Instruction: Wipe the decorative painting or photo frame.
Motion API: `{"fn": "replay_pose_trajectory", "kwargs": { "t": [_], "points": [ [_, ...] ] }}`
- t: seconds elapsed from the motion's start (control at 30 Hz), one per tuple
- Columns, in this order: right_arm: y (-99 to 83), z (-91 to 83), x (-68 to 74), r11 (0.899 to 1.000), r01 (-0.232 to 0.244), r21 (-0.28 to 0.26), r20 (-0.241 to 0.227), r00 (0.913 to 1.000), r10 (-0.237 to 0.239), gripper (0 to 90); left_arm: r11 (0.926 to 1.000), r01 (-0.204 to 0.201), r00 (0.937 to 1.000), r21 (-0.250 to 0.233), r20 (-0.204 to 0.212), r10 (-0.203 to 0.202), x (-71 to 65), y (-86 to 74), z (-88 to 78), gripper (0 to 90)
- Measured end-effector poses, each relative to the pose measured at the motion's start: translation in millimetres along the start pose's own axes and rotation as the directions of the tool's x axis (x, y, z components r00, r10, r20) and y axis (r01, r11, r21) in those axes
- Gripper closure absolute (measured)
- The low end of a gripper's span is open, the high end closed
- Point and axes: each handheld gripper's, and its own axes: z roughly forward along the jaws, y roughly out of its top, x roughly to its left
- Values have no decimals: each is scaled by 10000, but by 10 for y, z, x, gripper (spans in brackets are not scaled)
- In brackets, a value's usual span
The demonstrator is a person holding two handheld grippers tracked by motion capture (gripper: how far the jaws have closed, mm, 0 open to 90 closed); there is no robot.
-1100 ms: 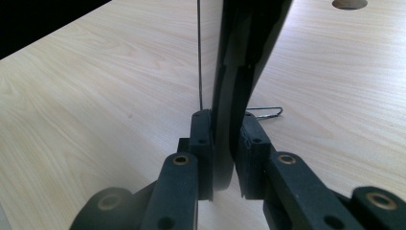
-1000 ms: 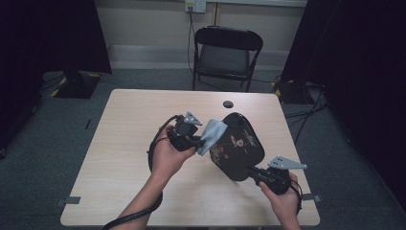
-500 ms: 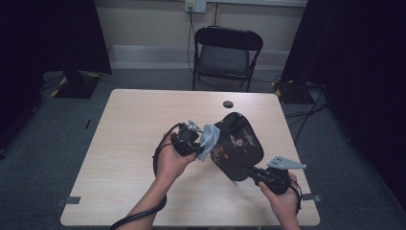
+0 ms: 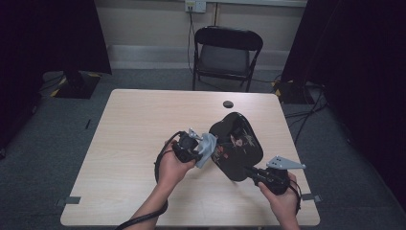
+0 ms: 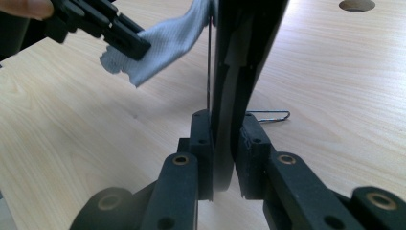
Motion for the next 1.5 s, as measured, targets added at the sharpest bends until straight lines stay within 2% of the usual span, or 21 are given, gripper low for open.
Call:
{"fn": "replay_pose_trajectory", "kwargs": {
  "t": [0.1, 0.3, 0.4, 0.57, 0.67, 0.8, 0.97, 1.03, 1.1, 1.3, 1.5],
  "points": [
    [1, 2, 3, 10000, -19, -6, 3, 10000, 19, 796, 9998, -32, 10000, 193, 72, 30, -17, -48, 74, 798],
    [3, 6, 10, 10000, -1, 12, -14, 10000, 1, 796, 9984, 291, 9991, 494, 280, -305, -27, -173, 192, 798],
    [4, 7, 11, 10000, -31, 19, 1, 10000, 31, 795, 9963, 299, 9990, 802, 302, -325, -33, -246, 234, 798],
    [5, 12, 18, 10000, -47, 6, 40, 10000, 47, 795, 9952, 528, 9974, 828, 454, -567, -35, -368, 273, 799],
    [8, 16, 25, 10000, -86, 26, 38, 10000, 86, 795, 9947, 475, 9978, 909, 409, -514, -36, -395, 249, 799],
    [9, 17, 28, 9999, -112, 45, 17, 9999, 112, 795, 9950, 659, 9969, 746, 387, -689, 0, -377, 133, 799],
    [9, 18, 31, 9999, -136, 40, 46, 9999, 135, 795, 9974, 651, 9976, 315, 212, -658, 55, -258, -127, 799],
    [9, 20, 33, 9999, -160, 37, 32, 9999, 160, 795, 9967, 796, 9962, 146, 345, -801, 73, -208, -202, 799],
    [8, 21, 34, 9999, -156, 21, 38, 9999, 156, 795, 9973, 727, 9970, 106, 244, -730, 80, -173, -247, 799],
    [11, 26, 37, 9999, -135, 24, 15, 9999, 135, 795, 9984, 385, 9993, -414, -5, -385, 65, 88, -538, 799],
    [14, 28, 43, 9999, -139, 38, 10, 9999, 139, 795, 9948, -36, 9998, -1018, -177, 18, 13, 346, -766, 799]
  ]
}}
